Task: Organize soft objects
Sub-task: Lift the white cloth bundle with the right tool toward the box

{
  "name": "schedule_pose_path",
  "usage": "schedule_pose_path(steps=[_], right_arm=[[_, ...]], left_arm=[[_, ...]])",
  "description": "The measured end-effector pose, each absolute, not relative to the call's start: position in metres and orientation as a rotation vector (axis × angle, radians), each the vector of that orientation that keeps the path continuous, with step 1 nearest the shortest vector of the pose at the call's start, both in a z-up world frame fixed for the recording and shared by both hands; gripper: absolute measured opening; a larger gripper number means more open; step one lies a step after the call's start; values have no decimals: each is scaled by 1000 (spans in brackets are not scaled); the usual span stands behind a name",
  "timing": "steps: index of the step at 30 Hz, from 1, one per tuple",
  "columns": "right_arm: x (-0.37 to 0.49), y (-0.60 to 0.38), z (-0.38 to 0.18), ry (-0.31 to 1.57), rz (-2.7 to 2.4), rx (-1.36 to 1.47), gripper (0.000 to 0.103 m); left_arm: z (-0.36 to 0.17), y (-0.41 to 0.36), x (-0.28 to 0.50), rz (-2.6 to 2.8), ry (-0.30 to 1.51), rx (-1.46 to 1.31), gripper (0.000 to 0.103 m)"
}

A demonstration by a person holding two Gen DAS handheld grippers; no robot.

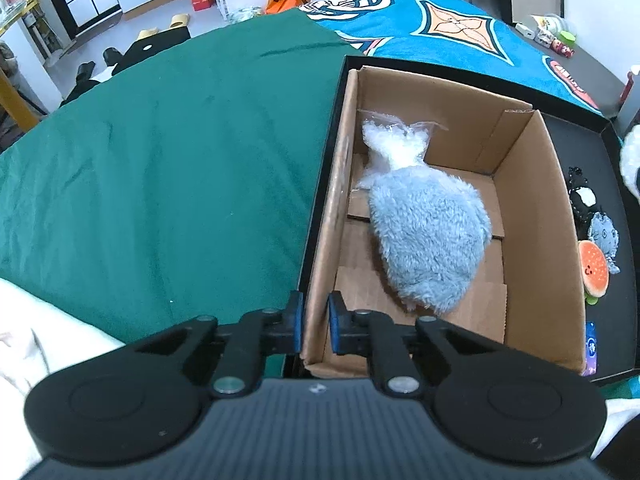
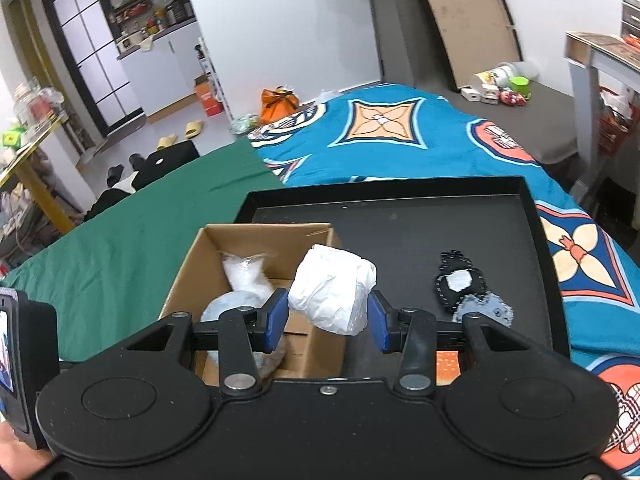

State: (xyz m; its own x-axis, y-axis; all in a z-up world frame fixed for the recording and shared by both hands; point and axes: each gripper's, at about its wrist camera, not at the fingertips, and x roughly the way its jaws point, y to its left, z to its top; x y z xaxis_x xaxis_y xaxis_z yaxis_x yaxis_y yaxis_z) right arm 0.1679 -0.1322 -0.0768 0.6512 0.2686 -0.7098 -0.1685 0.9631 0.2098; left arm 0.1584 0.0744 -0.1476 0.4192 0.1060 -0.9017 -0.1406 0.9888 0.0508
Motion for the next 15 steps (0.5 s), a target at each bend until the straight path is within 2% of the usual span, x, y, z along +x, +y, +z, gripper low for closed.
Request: schedule_pose_path(steps=[9, 15], right_arm=[[177, -101, -68, 804, 289, 72, 43], [185, -83, -57, 769, 317, -12, 60]], left_arm=[[-146, 81, 155, 145, 1108, -57, 12], [-146, 81, 156, 144, 1107, -54, 12]])
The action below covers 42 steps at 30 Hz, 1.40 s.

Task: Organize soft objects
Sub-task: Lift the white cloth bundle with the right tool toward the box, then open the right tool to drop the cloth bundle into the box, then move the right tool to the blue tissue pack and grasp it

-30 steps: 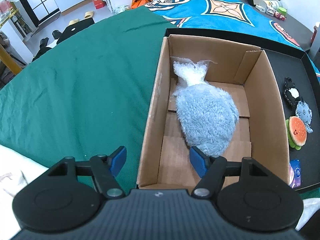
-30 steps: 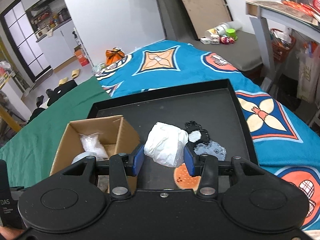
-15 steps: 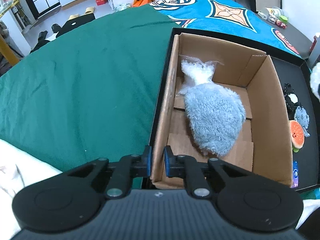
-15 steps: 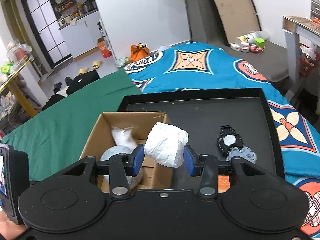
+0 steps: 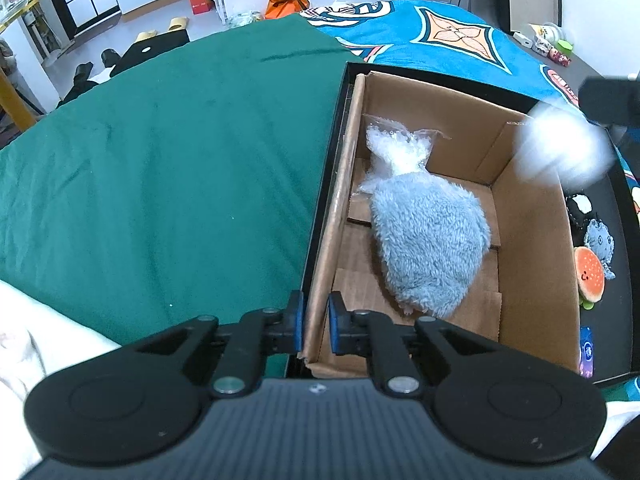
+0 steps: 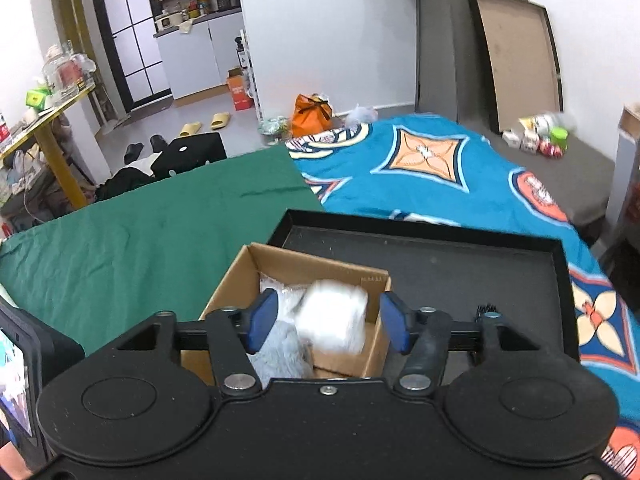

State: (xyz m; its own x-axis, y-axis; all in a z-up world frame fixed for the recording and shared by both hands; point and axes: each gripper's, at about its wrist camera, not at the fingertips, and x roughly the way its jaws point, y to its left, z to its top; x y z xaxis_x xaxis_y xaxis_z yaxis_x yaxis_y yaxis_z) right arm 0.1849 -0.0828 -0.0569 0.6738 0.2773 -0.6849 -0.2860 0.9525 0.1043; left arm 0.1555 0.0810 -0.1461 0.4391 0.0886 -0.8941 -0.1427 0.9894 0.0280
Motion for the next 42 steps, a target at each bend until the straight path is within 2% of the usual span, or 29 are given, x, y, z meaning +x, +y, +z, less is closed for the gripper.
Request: schedule_pose_path(steps=[2, 16, 19, 21, 26, 38, 42], right_arm=[[184, -84, -58, 773, 313, -9, 65], [160, -119, -88, 843, 255, 75, 69], [157, -132, -92, 852, 239, 102, 69], [155, -140, -96, 859, 227, 115, 69], [153, -155, -106, 878, 207, 139, 69], [151, -177, -131, 959, 195, 212, 69], [150, -177, -145, 1021, 174, 213, 74]], left_arm=[[-146, 81, 155, 144, 1107, -55, 12], [-144, 74, 157, 155, 1129, -17, 16], [-144, 72, 157, 152, 1135, -20, 24], [-143, 70, 157, 152, 1133, -16, 35], [-141, 64, 156, 152, 1128, -1, 45], [-138, 51, 157, 154, 1134, 42, 54], [-138, 49, 158, 156, 1137, 52, 57]])
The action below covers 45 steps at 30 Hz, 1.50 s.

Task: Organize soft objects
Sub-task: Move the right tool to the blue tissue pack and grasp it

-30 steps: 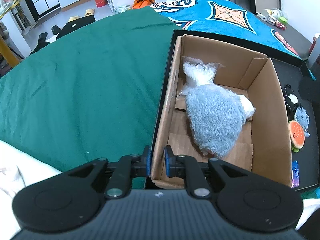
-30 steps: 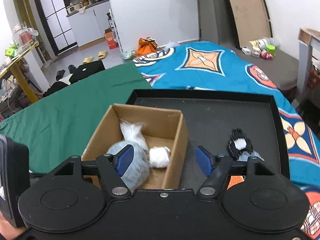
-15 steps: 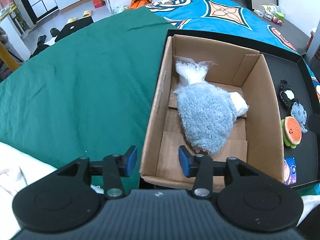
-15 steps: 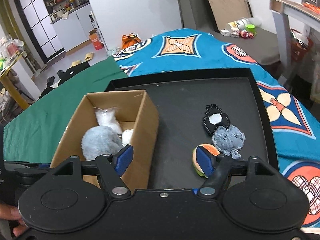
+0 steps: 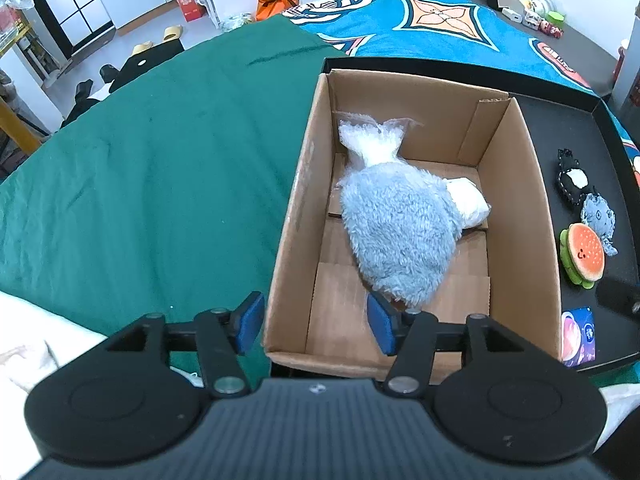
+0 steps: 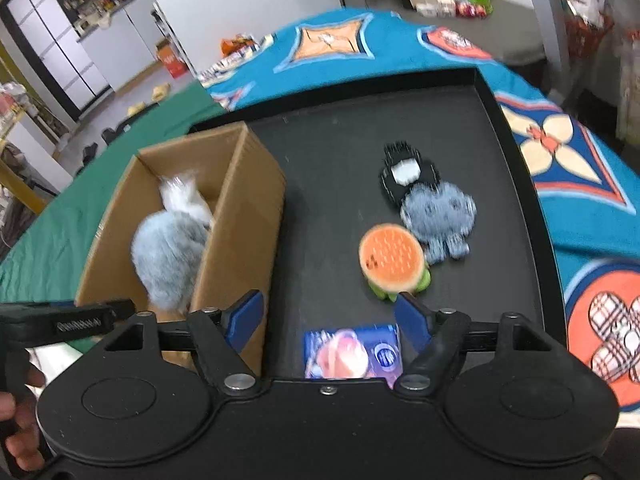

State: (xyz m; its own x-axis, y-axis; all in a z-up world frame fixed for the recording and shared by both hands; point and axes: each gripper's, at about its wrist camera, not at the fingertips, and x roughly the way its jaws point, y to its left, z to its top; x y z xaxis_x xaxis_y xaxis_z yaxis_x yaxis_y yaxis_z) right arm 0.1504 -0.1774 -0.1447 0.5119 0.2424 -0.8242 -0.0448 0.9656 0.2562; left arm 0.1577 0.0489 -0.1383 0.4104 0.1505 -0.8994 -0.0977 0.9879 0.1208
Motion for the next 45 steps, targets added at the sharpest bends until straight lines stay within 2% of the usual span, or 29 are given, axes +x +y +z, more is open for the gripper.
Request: schedule_pose_path(steps=[3, 12, 24, 27, 29, 31, 37, 39, 42, 45], right_arm=[[149, -174, -154, 1056, 168, 195, 78], [150, -168, -178, 1153, 154, 139, 92], [148, -163, -205, 1232, 143, 42, 92], [147, -169, -207, 1233, 144, 47, 84], [147, -173, -207, 1231, 151, 60, 70], [146, -179, -205, 1228, 146, 79, 66], [145, -191, -199, 1203, 125, 110, 47], [152, -196, -197, 1207, 118, 115, 46], [156, -197, -197, 1216, 109, 140, 54], [158, -193, -199, 1217, 109, 161, 77]], left_arm=[[-139, 47, 158, 157, 1137, 62, 62], [-140, 44, 161, 163, 1144, 87, 66], [-142, 36, 165, 184, 1154, 147, 67], [-144, 35, 165, 193, 1157, 162, 67], [-145, 34, 165, 200, 1162, 170, 67], [-145, 33, 165, 200, 1165, 173, 67], [-142, 24, 168, 188, 1156, 197, 67], [-142, 22, 168, 184, 1155, 198, 67], [-141, 20, 166, 180, 1153, 205, 67], [-141, 21, 164, 179, 1155, 214, 68]])
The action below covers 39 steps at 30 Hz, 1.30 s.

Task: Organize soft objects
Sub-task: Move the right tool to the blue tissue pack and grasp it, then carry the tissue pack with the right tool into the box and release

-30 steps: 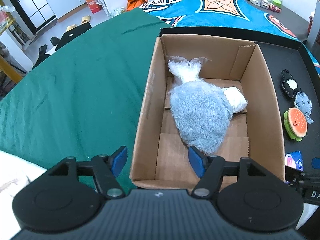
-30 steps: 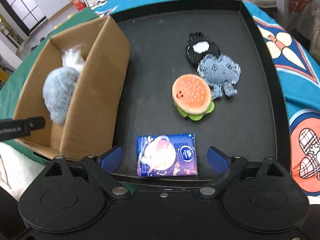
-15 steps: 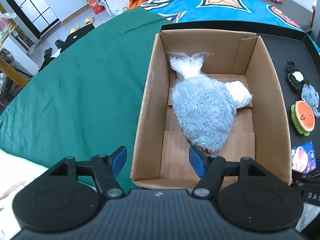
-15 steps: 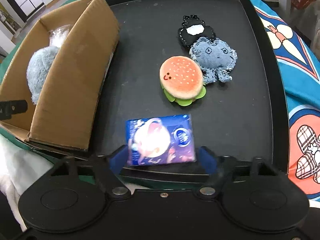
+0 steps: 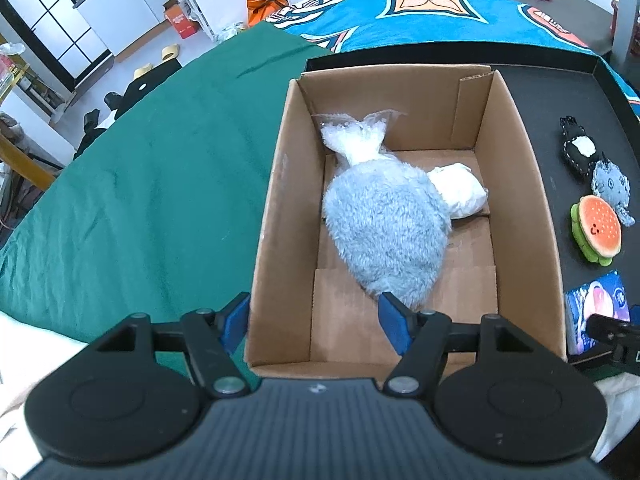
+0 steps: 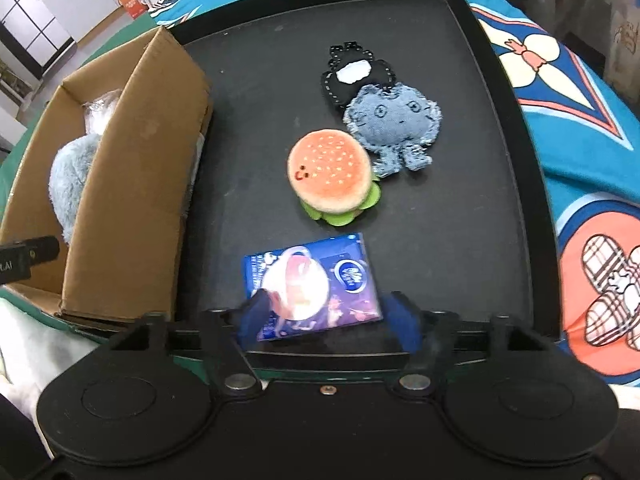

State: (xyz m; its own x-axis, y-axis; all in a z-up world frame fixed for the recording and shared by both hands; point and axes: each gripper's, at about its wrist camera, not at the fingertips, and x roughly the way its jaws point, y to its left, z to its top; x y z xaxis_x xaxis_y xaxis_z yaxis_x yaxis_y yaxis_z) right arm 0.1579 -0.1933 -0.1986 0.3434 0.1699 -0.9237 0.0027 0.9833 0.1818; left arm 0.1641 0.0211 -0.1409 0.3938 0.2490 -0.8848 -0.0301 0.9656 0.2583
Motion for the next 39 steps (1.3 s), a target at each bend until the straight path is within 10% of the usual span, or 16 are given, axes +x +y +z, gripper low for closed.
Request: schedule_pose_path(steps=[2, 6, 11, 39], right_arm=[[158, -186, -201, 1214, 105, 141, 94], [157, -175, -210, 1239, 107, 103, 96], [155, -175, -216, 1246, 97, 50, 72], [155, -175, -129, 1004, 123, 35, 70]], left_arm=[[-142, 22, 164, 183, 1157, 217, 68], [-143, 26, 165, 194, 1163, 221, 68], [-144, 28, 167, 205, 1167, 215, 68], [-134, 33, 162, 178, 1144, 168, 68]])
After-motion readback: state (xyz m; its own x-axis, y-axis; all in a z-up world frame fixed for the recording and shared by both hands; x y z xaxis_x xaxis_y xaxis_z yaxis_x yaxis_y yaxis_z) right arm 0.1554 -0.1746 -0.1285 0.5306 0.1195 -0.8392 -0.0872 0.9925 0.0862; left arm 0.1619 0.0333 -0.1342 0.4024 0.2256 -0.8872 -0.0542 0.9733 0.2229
